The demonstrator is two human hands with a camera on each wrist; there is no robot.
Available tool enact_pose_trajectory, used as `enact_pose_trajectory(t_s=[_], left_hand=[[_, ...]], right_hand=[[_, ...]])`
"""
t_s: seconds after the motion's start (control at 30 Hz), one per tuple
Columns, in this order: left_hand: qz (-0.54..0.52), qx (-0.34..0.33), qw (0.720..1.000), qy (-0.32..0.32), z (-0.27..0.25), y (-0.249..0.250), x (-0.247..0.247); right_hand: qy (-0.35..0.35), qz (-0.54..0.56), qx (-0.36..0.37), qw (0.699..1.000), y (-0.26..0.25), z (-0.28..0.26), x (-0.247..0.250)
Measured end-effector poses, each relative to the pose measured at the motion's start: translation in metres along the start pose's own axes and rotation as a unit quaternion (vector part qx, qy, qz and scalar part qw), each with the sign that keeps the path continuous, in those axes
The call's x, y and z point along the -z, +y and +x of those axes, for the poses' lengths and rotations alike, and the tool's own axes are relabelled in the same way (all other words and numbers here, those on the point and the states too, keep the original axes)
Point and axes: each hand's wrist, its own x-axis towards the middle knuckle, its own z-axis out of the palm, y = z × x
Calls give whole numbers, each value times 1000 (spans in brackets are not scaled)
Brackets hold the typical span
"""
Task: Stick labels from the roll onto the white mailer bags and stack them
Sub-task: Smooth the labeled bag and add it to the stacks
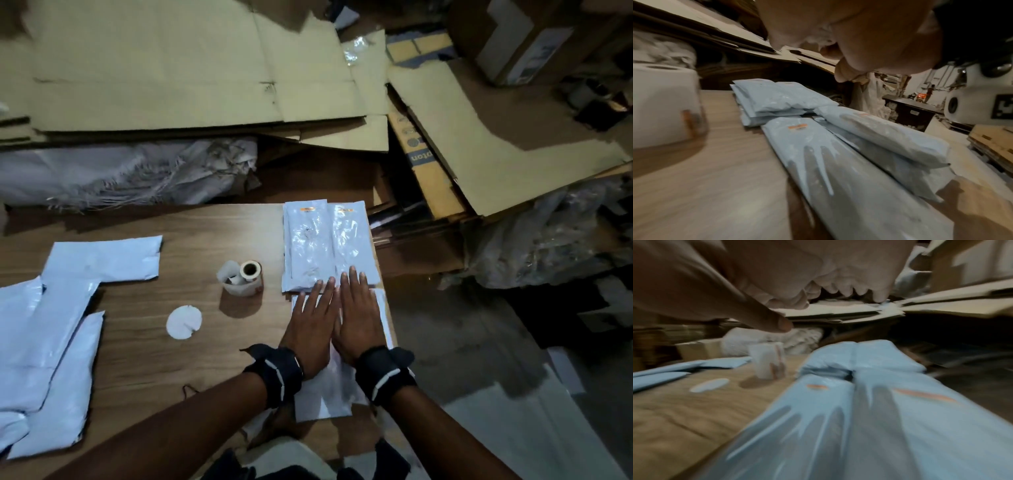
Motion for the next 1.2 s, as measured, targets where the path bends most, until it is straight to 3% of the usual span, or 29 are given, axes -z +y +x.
enact_pose_trajectory(t_s=[0.2, 0.5, 0.67, 0.93, 1.1, 1.2], left_hand=[[15, 92, 985, 145, -34, -60, 34], [20, 272, 945, 180, -114, -171, 69], [8, 325, 928, 183, -170, -221, 68], [47, 408, 899, 152, -232, -283, 59], [30, 444, 891, 85, -256, -321, 52], [-14, 456, 889, 41, -267, -343, 46]], right_hand=[[42, -41, 42, 997, -87, 20, -7], [-22, -47, 171, 984, -201, 35, -45], [-42, -49, 235, 970, -266, 33, -71], [-83, -61, 277, 955, -349, 28, -116], [-101, -33, 269, 957, -387, 25, -145], [-159, -16, 239, 958, -404, 25, -157]])
